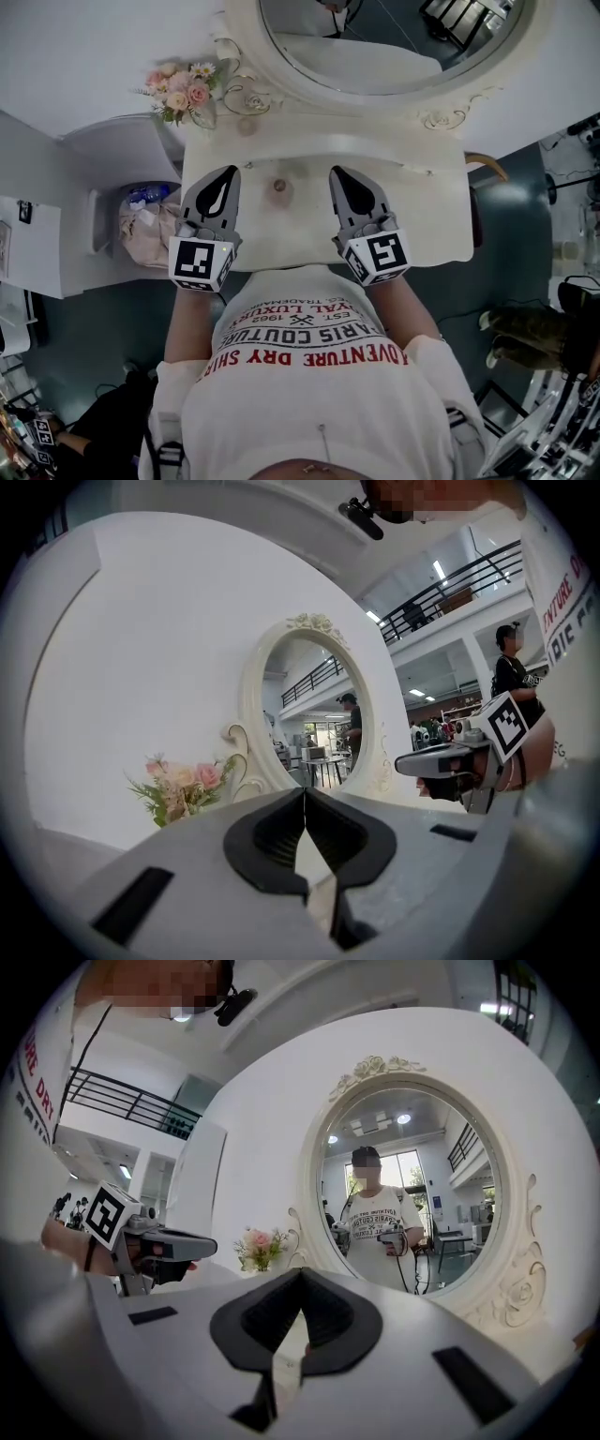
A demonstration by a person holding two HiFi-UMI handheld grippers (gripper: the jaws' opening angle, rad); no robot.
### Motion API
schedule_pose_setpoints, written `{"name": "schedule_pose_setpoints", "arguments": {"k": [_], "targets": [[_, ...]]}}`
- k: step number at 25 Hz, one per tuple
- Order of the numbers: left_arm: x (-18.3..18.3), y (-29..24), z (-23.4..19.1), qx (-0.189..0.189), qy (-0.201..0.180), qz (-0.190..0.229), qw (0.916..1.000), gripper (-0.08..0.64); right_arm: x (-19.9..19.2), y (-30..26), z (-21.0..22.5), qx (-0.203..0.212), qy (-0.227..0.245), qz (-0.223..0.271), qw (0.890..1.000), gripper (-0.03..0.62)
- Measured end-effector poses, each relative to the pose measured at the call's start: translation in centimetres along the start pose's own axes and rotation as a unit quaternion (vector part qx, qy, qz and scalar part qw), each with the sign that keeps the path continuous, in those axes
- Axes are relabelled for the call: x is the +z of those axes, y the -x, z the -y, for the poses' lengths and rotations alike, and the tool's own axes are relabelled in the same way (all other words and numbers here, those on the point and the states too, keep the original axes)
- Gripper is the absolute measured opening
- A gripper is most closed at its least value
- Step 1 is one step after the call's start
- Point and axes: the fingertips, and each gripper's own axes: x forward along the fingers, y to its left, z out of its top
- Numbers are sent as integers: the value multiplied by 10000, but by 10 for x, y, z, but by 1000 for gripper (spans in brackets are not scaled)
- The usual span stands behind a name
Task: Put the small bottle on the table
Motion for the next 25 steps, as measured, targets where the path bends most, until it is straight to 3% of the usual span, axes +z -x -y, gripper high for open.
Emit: {"name": "schedule_pose_setpoints", "arguments": {"k": [7,25], "targets": [[-1,3,6,-268,-108,16,9996,9,-3,-1,-5,-1,88,-48,9999,-2],[-6,-7,7,-264,-37,-59,9996,9,-9,-6,-2,-29,62,-137,9999,-2]]}}
